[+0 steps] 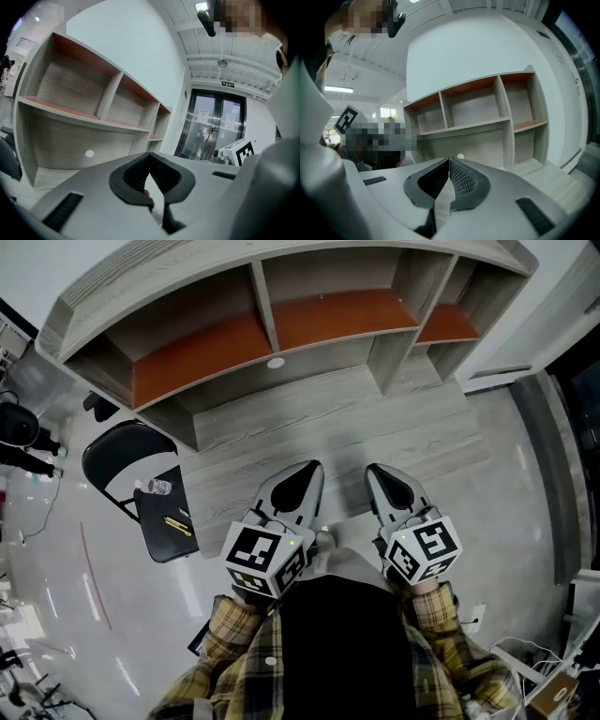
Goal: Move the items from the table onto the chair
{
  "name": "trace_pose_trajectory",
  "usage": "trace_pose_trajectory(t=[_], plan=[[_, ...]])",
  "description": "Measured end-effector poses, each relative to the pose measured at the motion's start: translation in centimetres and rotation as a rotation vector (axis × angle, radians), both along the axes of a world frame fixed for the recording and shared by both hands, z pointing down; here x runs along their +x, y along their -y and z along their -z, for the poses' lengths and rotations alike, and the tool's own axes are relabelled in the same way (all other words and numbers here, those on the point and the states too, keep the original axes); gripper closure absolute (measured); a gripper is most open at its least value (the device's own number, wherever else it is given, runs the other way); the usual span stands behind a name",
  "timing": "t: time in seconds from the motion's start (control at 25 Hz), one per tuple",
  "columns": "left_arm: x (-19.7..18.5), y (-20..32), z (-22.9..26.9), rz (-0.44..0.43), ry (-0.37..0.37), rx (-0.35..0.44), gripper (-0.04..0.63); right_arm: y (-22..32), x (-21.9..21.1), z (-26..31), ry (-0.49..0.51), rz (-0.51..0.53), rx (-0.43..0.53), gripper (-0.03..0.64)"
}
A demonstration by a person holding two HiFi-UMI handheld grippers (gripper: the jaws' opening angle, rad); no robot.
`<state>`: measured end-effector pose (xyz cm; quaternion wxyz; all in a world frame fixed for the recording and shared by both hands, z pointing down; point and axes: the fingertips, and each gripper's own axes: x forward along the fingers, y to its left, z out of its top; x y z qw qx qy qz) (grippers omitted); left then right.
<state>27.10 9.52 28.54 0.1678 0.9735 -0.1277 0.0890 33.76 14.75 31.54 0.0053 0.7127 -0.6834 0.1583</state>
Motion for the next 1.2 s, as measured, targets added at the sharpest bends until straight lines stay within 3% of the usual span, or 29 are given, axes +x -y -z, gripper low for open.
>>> trace_pose_trajectory(t=[0.36,1.2], plan=[[-2.2,0.3,-0.4,0.025,0.011,0.009,0.592,0.5,-0.9,-0.3,0.011,-0.007,-0.009,0.6],[-1.7,1.3,-0.4,0.036,0.011,0.011,0.592,1.5,-0.7,-0.3,0.004,0.022,-0.021,0.6]])
